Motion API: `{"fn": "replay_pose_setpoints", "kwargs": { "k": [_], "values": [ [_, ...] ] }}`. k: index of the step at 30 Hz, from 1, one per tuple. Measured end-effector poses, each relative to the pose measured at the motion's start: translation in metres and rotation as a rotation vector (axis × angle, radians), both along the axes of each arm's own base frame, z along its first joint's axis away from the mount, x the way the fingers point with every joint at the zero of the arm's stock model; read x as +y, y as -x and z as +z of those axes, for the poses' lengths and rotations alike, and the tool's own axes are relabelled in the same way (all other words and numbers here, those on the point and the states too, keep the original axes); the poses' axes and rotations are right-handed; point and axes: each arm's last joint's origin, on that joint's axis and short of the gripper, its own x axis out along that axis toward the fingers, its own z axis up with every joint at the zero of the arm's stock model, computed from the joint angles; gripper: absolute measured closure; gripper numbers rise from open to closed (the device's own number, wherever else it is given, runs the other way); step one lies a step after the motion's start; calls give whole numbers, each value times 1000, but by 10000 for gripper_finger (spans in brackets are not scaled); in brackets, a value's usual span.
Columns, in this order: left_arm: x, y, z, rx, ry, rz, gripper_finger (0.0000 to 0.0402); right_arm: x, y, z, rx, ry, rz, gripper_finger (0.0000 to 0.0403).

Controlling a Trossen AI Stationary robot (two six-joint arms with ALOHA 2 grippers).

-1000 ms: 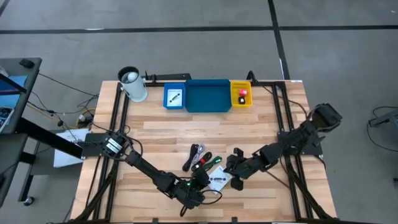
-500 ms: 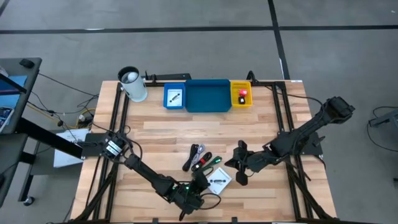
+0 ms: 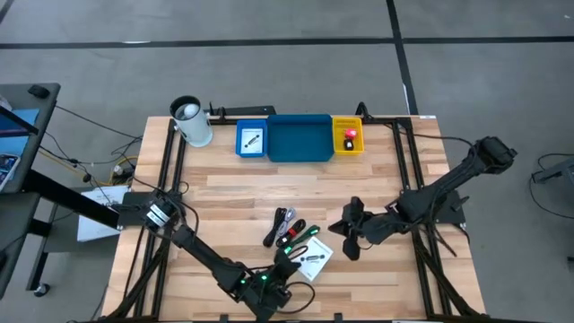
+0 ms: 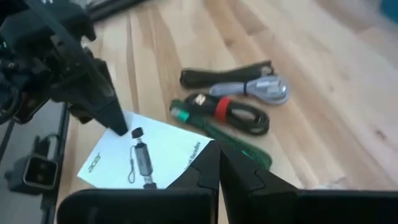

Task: Pick and place items into bin
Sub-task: Put the card reader box into the blue basket

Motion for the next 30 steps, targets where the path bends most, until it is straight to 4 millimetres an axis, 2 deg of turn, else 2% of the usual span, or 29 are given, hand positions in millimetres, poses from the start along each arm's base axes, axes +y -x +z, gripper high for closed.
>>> {"fn": "replay_pose_setpoints", "kwargs": {
  "k": [14, 22, 30],
  "values": [
    [42, 43, 60, 43, -98, 270, 381, -18, 23, 25, -68, 62, -109, 403],
    [88, 72, 92, 36, -145, 475, 381, -28, 24, 27, -72, 115, -186, 403],
    [145, 101, 98, -20, -184, 651, 381, -48, 17, 27, -58, 144, -270, 403]
  ]
}}
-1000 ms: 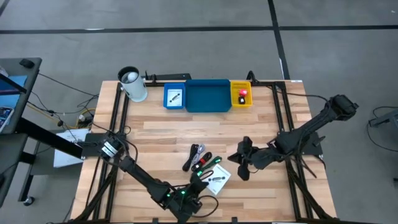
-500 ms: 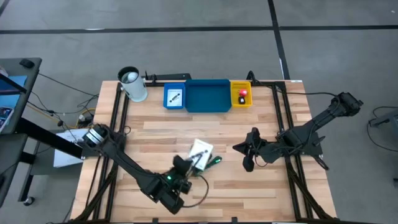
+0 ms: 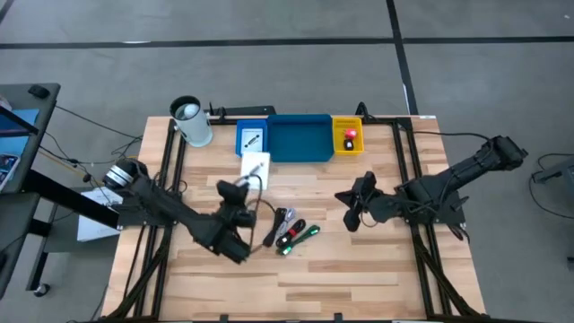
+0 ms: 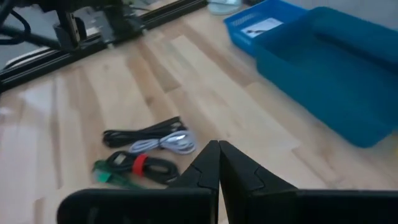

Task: Pick and place items into bin
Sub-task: Put the card reader box into the blue basket

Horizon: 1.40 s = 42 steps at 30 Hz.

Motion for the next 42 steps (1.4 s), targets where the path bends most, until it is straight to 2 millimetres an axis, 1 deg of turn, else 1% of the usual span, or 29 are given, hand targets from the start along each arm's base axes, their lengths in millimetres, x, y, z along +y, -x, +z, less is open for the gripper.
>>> {"fn": "replay_pose_setpoints", "kwargs": {
  "k": [6, 10, 14, 17, 20, 23, 26, 30, 36, 42],
  "values": [
    [39, 24, -9, -35, 14, 86, 381, -19, -6, 0, 34, 60, -30, 403],
    [58, 29, -21, 4, 18, 103, 380, -37, -10, 0, 76, 97, -24, 403],
    [75, 20, -36, 98, 68, 66, 377, -58, -14, 1, 99, 153, -69, 403],
    [92, 11, -44, 77, 96, 62, 378, -75, -16, 2, 113, 187, -83, 403],
    [114, 4, -49, 60, 107, 82, 378, -90, -16, 3, 128, 200, -87, 403],
    [136, -1, -49, 47, 137, 86, 378, -103, -15, 3, 147, 213, -83, 403],
    [158, -4, -44, 44, 122, 111, 378, -114, -13, 3, 165, 217, -75, 403],
    [183, -6, -40, 32, 138, 98, 379, -125, -11, 3, 178, 222, -68, 403],
    [204, -2, -41, 55, 188, 80, 379, -133, -9, 3, 188, 231, -90, 403],
    [210, 0, -42, 74, 205, 66, 377, -133, -9, 3, 189, 232, -64, 403]
  ]
}}
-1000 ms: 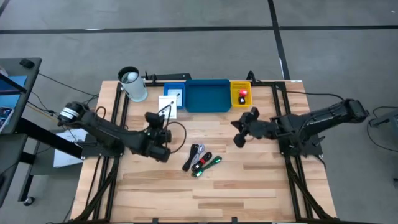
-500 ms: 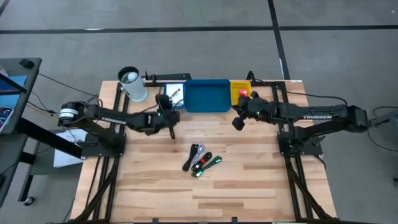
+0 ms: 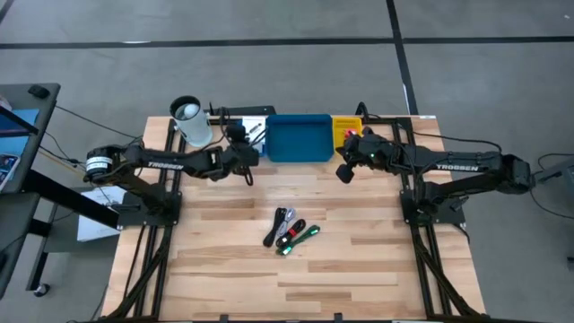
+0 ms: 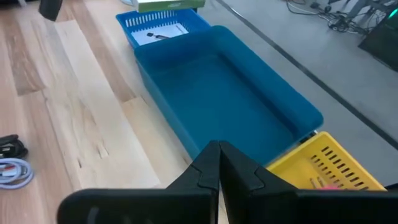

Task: Pick and place items into bin
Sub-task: Put the card reader box into the blue basket

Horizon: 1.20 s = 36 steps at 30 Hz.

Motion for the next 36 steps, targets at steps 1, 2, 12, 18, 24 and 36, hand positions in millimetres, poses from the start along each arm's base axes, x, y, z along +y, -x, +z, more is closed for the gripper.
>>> {"fn": "replay_pose_setpoints", "kwargs": {
  "k": [1, 2, 12, 18, 24, 36],
  "values": [
    [1, 0, 0, 1, 5, -4, 377, 0, 0, 0, 2, 3, 3, 403],
    [3, 1, 0, 1, 10, -6, 377, 0, 0, 0, 6, 8, 7, 403],
    [5, 2, -4, 28, 28, -12, 376, 0, 0, 0, 11, 16, 13, 403],
    [12, 5, -5, 50, 31, 9, 374, 0, 0, 0, 12, 16, 14, 403],
    [15, 7, -6, 53, 59, -5, 374, 0, 0, 0, 12, 16, 14, 403],
    [14, 7, -6, 70, 60, -29, 371, 0, 0, 0, 12, 16, 14, 403]
  ]
}}
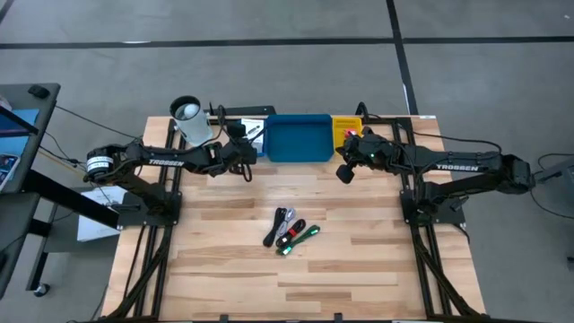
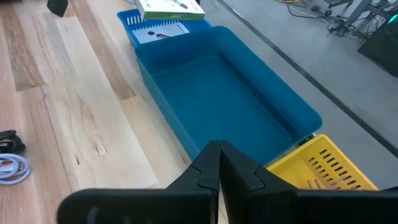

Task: Pick and place items into bin
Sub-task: Put the card reader box into the blue basket

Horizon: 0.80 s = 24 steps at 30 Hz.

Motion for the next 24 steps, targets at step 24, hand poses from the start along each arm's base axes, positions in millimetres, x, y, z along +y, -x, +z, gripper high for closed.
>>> {"fn": "replay_pose_setpoints", "kwargs": {
  "k": [24],
  "values": [
    [0, 0, 0, -36, 23, 11, 319, 0, 0, 0, 1, 0, 0, 403]
  ]
}}
